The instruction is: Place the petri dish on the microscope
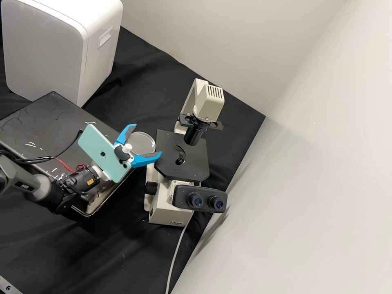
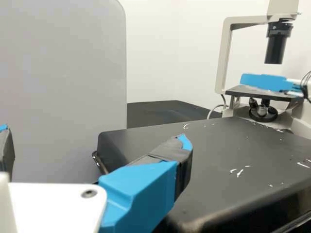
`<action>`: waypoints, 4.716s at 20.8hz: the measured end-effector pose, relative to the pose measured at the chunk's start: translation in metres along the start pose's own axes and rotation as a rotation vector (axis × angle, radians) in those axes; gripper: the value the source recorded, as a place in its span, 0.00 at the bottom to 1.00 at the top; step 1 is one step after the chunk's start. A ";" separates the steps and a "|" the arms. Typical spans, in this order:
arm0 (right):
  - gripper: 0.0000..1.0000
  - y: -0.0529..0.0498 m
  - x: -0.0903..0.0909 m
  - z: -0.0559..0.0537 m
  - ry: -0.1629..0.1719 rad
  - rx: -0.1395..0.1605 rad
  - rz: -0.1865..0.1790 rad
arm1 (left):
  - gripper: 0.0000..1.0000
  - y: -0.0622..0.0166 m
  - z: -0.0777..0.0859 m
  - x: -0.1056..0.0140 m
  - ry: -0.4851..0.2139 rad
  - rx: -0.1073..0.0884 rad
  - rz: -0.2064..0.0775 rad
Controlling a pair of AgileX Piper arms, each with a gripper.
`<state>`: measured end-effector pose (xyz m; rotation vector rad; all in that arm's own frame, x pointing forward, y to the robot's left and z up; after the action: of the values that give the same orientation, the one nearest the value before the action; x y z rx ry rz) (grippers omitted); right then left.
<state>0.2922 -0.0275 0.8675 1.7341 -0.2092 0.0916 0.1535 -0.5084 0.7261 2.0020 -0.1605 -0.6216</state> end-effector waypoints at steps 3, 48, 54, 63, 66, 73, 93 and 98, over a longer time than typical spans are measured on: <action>0.00 0.001 0.011 0.004 -0.017 -0.015 0.017 | 1.00 -0.0004 0.000 0.000 0.001 0.000 -0.002; 0.00 -0.007 0.074 0.050 0.015 -0.150 0.129 | 1.00 -0.0024 -0.001 0.001 0.004 0.002 -0.013; 1.00 -0.008 0.074 0.051 0.022 -0.156 0.136 | 1.00 -0.0022 -0.001 0.001 0.006 0.003 -0.012; 1.00 -0.009 0.077 0.050 -0.005 -0.185 0.144 | 1.00 -0.0034 -0.001 0.001 0.008 0.004 -0.018; 1.00 -0.009 0.077 0.050 -0.006 -0.185 0.143 | 1.00 -0.0040 -0.002 0.001 0.009 0.005 -0.021; 1.00 -0.011 0.077 0.049 -0.018 -0.175 0.148 | 1.00 -0.0041 -0.003 0.002 0.016 0.005 -0.022; 1.00 0.001 0.019 0.030 -0.076 -0.124 0.059 | 1.00 0.0013 -0.005 -0.003 0.119 -0.036 0.026; 1.00 0.005 0.004 0.024 -0.077 -0.121 0.061 | 1.00 0.0070 -0.005 -0.005 0.121 -0.079 0.059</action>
<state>0.2941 -0.0525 0.8688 1.6122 -0.3183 0.0557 0.1527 -0.5066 0.7355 1.9452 -0.1203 -0.4612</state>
